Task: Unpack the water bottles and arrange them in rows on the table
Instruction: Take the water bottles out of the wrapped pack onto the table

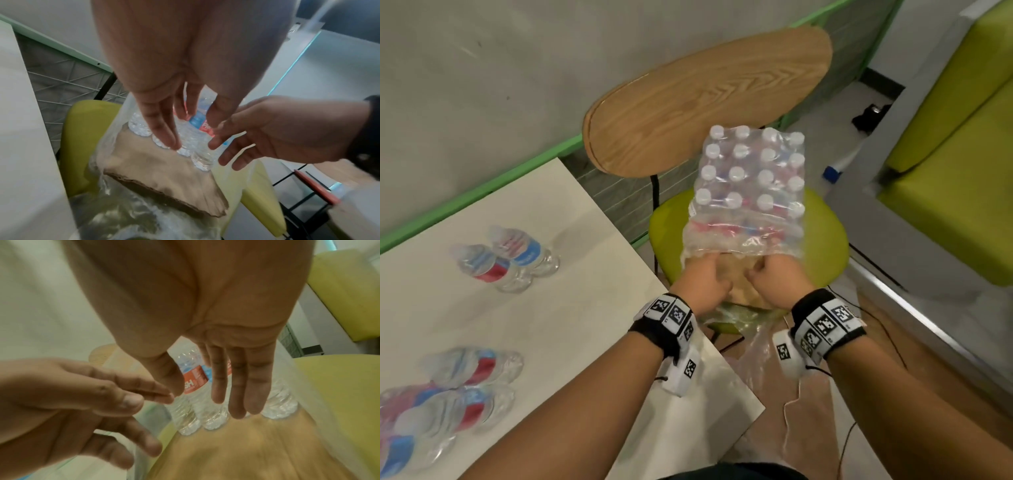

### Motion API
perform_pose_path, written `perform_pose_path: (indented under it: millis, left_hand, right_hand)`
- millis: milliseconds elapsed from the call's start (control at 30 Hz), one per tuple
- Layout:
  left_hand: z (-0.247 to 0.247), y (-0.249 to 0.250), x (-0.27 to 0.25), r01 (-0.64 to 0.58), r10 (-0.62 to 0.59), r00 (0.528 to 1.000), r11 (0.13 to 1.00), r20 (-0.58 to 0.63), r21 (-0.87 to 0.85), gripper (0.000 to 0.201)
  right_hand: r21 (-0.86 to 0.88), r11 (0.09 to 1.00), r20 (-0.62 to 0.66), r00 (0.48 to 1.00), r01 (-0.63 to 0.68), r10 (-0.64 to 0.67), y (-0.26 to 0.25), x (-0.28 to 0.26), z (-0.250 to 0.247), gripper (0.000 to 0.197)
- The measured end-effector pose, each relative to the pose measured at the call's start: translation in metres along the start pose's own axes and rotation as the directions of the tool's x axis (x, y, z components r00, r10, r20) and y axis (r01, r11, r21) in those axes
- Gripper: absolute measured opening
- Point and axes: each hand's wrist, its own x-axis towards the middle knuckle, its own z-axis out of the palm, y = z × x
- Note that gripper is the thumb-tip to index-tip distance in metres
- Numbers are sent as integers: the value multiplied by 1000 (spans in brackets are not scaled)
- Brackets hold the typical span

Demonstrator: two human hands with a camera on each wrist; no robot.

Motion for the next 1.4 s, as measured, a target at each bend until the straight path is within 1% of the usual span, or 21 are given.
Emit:
perform_pose_path:
  millis: [67, 133, 200, 267, 300, 367, 400, 500, 533, 567, 633, 667, 767, 833, 900, 967, 1033, 1133, 1233, 1267, 1400]
  left_hand:
    - [-2, 2, 14, 39, -36, 995, 999, -92, 33, 29]
    - [-4, 7, 23, 55, -44, 986, 996, -158, 64, 25]
    - [-3, 13, 27, 37, -19, 983, 995, -181, 94, 35]
    - [0, 17, 31, -10, 32, 979, 994, -203, 106, 57]
    - [2, 20, 33, -12, 37, 978, 993, -204, 120, 62]
    - [6, 27, 38, 28, 2, 981, 987, -192, 158, 57]
    - [7, 30, 41, 47, -15, 982, 986, -191, 162, 61]
    - [4, 39, 48, 67, -62, 980, 997, -187, 23, 86]
    - [3, 40, 50, 78, -78, 981, 997, -176, -6, 87]
    - [1, 43, 51, 82, -79, 985, 997, -152, 12, 79]
    - [-1, 46, 51, 85, -73, 994, 985, -85, 151, 45]
    - [-2, 47, 50, 78, -67, 996, 974, -58, 213, 36]
    - [-2, 42, 49, 62, -55, 998, 964, -33, 258, 42]
    - [-4, 41, 46, 36, -28, 999, 974, -37, 225, 45]
    - [-6, 42, 40, -2, 11, 998, 987, -57, 160, 39]
    - [-8, 42, 37, -41, 53, 994, 991, -96, 126, 32]
    - [-11, 39, 37, -41, 53, 997, 985, -64, 170, 29]
    - [-14, 36, 36, 10, -7, 1000, 989, -21, 148, 31]
    - [-15, 33, 33, 31, -28, 999, 996, -37, 87, 29]
    - [-15, 32, 32, 34, -32, 999, 997, -26, 76, 29]
    - [-14, 23, 26, 7, -7, 1000, 1000, 0, 17, 28]
  right_hand:
    - [42, 999, -29, 1000, -5, 7, 1, 8, -2, 39]
    - [86, 996, -71, 997, -6, 13, 1, 14, -4, 41]
    - [86, 996, -104, 994, -2, 11, 1, 19, -6, 42]
    - [78, 997, -130, 992, 7, 3, -2, 21, -6, 38]
    - [78, 997, -141, 990, 14, -3, -3, 22, -6, 36]
    - [52, 999, -124, 992, 12, -5, -3, 24, -6, 35]
    - [29, 1000, -99, 995, 12, -10, -2, 25, -6, 35]
    - [26, 998, -97, 994, 53, -50, 2, 29, -11, 25]
    - [54, 996, -111, 992, 64, -58, 3, 31, -13, 23]
    - [75, 995, -121, 991, 65, -56, 5, 34, -14, 25]
    - [75, 995, -122, 991, 63, -54, 8, 39, -17, 33]
    - [64, 996, -132, 990, 65, -56, 10, 41, -17, 34]
    - [111, 988, -200, 977, 103, -79, 14, 46, -17, 31]
    - [238, 959, -280, 956, 154, -84, 13, 46, -17, 34]
    - [307, 933, -338, 938, 189, -79, 12, 48, -16, 43]
    - [360, 920, -313, 949, 156, -39, 12, 49, -14, 48]
    - [373, 920, -267, 964, 120, -17, 13, 48, -13, 54]
    - [260, 953, -204, 973, 157, -105, 18, 42, -12, 58]
    - [-43, 973, -63, 972, 225, -227, 19, 31, -14, 25]
    - [-98, 964, -50, 966, 247, -253, 20, 26, -14, 21]
    - [-22, 926, -175, 911, 377, -375, 25, 13, -13, 29]
